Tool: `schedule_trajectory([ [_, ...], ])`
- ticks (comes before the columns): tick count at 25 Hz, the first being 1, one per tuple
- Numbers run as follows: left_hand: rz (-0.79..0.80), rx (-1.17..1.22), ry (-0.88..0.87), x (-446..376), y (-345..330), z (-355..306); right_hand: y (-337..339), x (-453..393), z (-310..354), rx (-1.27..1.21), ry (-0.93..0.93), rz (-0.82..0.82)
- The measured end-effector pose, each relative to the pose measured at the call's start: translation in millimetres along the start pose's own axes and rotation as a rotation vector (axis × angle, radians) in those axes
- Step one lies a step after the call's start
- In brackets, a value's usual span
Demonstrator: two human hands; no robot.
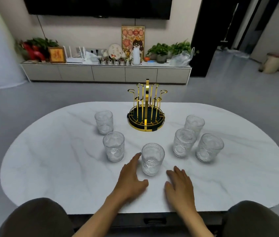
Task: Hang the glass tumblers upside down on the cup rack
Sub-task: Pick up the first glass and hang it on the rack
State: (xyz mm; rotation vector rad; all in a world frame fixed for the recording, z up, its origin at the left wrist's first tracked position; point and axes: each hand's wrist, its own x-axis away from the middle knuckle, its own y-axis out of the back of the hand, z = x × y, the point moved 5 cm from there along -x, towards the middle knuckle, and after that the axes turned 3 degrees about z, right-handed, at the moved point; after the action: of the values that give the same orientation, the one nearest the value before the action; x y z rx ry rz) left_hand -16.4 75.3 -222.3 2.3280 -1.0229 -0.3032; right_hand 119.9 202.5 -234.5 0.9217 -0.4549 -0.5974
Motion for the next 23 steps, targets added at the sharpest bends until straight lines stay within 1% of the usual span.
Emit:
schedule_trajectory([
  [2,-0.031,0.190,0.008,-11,-1,-18,5,2,8,-0.380,-0.061,-0.007],
  [3,-0.063,0.216,0.008,-16,0,-25,8,3,13,-0.568,-0.120,-0.023],
  [5,-0.131,0.189,0.014,-20,-1,-37,13,3,15,-0.916,-0.315,-0.056],
  [6,-0.160,0.182,0.018,-19,-2,-39,12,2,18,-1.096,-0.419,0.006],
  [8,-0.205,0.205,-0.006,-12,0,-43,14,0,33,-1.395,-0.558,0.302],
  [9,-0.222,0.207,-0.037,-11,5,-46,19,-3,44,-1.470,-0.564,0.439],
  [10,-0.240,0.206,-0.084,-12,13,-51,25,-8,55,-1.514,-0.548,0.526],
  [11,-0.252,0.212,-0.142,-16,23,-58,31,-15,65,-1.542,-0.542,0.562],
  [13,-0.260,0.217,-0.253,-25,47,-79,45,-32,85,-1.599,-0.522,0.537],
  [15,-0.236,0.194,-0.349,-38,75,-108,64,-53,105,-1.649,-0.435,0.550],
  [17,-0.123,0.148,-0.467,-55,101,-131,85,-74,124,-1.675,-0.329,0.600],
  [18,-0.028,0.121,-0.525,-68,112,-139,97,-87,128,-1.686,-0.287,0.587],
  [19,0.069,0.073,-0.566,-83,121,-144,108,-102,131,-1.683,-0.243,0.538],
  [20,0.131,0.000,-0.580,-101,131,-149,121,-118,130,-1.649,-0.193,0.427],
  [21,0.118,-0.084,-0.553,-122,140,-152,134,-136,126,-1.575,-0.135,0.255],
  [23,-0.017,-0.256,-0.415,-168,153,-155,166,-162,115,-1.281,0.036,-0.182],
])
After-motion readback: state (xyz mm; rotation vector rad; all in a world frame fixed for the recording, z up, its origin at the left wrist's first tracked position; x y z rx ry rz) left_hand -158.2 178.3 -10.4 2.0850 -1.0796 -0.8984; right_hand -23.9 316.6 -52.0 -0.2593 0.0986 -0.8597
